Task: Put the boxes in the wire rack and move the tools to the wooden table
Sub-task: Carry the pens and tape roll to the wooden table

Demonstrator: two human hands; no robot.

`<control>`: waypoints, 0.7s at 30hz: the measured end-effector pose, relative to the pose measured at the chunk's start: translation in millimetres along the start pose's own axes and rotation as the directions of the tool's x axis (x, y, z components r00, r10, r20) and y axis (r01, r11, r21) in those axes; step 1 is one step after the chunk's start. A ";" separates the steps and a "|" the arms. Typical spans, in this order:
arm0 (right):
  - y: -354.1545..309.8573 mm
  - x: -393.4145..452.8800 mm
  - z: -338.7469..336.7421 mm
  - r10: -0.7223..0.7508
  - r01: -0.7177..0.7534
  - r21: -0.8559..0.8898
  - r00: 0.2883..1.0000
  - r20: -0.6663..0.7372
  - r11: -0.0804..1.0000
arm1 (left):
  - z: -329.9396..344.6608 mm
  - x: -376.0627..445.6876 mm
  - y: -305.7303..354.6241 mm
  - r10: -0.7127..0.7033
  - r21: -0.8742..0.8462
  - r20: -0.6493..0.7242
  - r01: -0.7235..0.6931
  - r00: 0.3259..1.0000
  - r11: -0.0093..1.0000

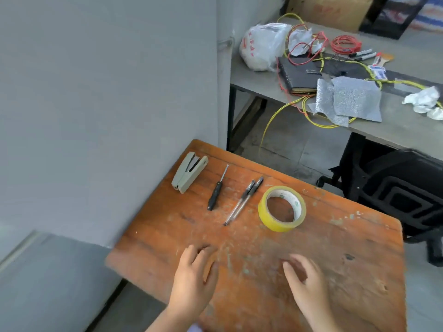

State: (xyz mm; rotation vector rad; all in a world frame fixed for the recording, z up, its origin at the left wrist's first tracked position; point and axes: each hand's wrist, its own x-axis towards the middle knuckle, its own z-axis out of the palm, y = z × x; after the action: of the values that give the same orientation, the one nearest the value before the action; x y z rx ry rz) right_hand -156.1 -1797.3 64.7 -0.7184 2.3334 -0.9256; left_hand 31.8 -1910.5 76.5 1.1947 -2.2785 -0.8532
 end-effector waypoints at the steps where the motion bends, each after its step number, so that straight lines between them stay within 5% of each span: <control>1: 3.1 -8.3 1.8 -0.061 0.062 -0.024 0.996 0.058 0.998 | -0.4 -20.2 0.7 -0.086 -0.059 -0.034 0.084 0.996 0.995; 3: 5.1 -22.8 6.9 -0.200 0.207 -0.027 0.968 0.149 0.978 | 0.1 -60.1 5.9 -0.323 -0.253 -0.070 0.296 0.944 0.921; 5: 2.5 -39.7 15.7 -0.328 0.332 0.035 0.903 0.276 0.943 | 2.4 -103.0 6.5 -0.599 -0.468 -0.108 0.491 0.794 0.735; 8: -11.3 -68.4 39.3 -0.468 0.493 0.102 0.711 0.525 0.864 | -3.9 -169.6 3.7 -0.800 -0.645 -0.200 0.538 0.566 0.543; 14: -41.9 -149.0 113.5 -0.504 0.713 0.239 0.184 0.844 0.659 | -45.2 -307.7 -2.4 -0.898 -0.815 -0.393 0.377 0.198 0.440; 21: -32.2 -294.3 193.1 -0.434 0.727 0.397 -0.150 0.888 0.561 | -50.5 -496.7 -17.4 -0.890 -0.910 -0.396 0.223 -0.225 0.349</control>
State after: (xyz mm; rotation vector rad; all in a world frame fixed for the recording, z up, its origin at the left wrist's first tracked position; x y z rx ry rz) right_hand 187.6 -1716.9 46.4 -1.9310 0.7570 -0.1750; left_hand 340.0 -1517.8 57.8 1.8141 -0.0679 -0.5744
